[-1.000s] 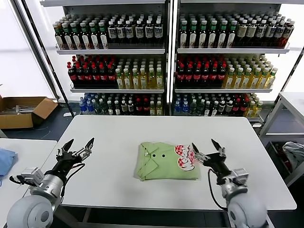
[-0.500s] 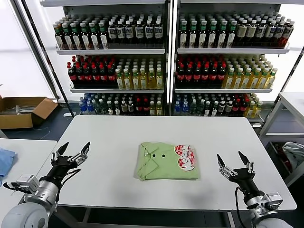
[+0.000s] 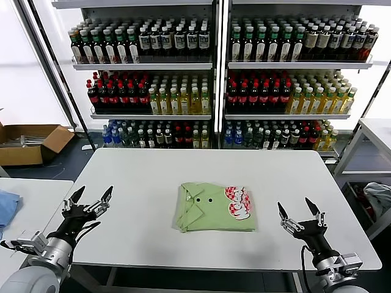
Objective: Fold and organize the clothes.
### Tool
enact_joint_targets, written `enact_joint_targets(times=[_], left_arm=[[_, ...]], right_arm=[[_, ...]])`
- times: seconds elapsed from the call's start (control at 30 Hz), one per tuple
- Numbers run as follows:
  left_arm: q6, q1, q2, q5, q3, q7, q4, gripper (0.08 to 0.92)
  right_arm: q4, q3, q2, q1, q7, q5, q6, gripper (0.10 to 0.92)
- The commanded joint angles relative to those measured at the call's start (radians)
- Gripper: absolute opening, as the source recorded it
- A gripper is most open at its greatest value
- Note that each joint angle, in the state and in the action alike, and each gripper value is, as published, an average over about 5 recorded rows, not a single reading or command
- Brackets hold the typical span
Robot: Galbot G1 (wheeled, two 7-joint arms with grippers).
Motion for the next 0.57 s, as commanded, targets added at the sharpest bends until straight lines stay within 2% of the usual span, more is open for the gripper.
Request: enact_joint_targets(times=[0.03,0.57], left_arm=[[-0.018,0.015,-0.007,0.023,-0.005,0.022,0.006,0.823],[-0.072,0.033,-0.014,0.119,-0.014,0.060,0.021,0.823]], right_arm=[[-0.008,-0.006,-0.001,-0.015,-0.019,-0.011,0.014,0.823],[-0.021,0.038,0.006,-0.018,-0.058,0.014,0.013,0.823]])
